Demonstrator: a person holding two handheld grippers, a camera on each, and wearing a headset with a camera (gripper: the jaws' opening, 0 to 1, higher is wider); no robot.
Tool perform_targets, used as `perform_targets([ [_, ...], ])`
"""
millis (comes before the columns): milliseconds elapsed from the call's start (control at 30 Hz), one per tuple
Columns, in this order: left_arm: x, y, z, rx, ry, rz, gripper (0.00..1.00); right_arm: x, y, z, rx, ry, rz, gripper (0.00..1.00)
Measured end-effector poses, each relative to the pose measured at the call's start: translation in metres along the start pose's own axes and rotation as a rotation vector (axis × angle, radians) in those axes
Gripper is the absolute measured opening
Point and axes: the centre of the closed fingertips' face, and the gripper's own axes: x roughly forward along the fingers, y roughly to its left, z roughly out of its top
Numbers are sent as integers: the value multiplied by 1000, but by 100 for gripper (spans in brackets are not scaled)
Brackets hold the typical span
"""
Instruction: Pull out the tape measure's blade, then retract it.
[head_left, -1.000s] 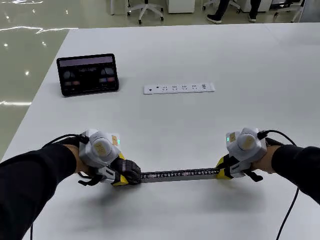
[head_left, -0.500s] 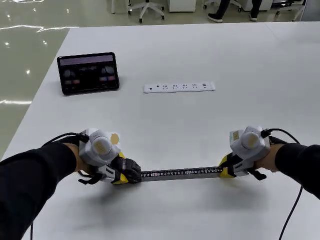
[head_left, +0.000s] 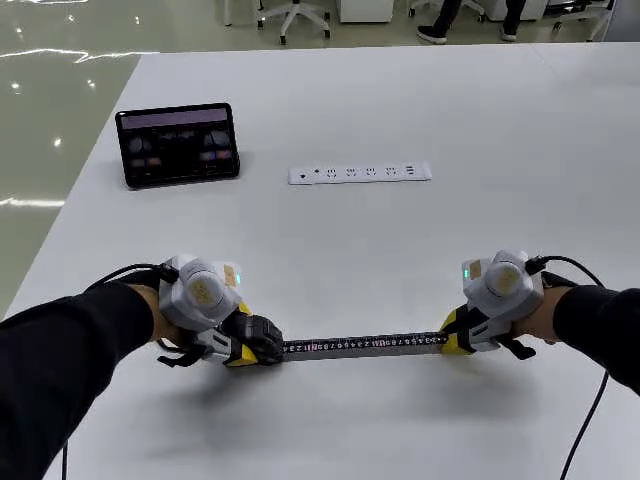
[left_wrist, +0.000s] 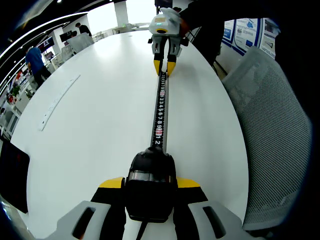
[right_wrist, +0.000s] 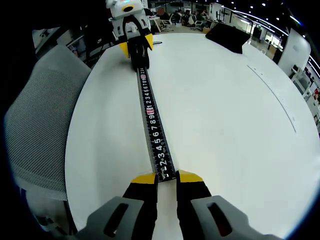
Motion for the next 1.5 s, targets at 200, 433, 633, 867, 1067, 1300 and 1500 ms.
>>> perform_targets([
  [200, 0, 0, 0, 0, -2, 1, 33, 0, 0, 0, 4, 0, 1, 9],
  [433, 0, 0, 1, -2, -4, 1, 33, 1, 0, 1, -3, 22, 12, 9],
  [633, 1, 0, 1, 10, 3, 9, 33, 1, 1, 1, 4, 32, 18, 10],
  [867, 1, 0, 3, 21, -23, 23, 33, 1, 0, 1, -21, 45, 18, 10],
  [1067, 1, 0, 4, 12, -60, 40, 33, 1, 0, 1, -50, 56, 14, 11],
  [1300, 3, 3, 4, -4, -33, 32, 34, 1, 1, 1, -79, 64, 4, 11],
  [1500, 4, 3, 0, 43, 48, 9, 34, 1, 0, 1, -66, 69, -6, 12],
])
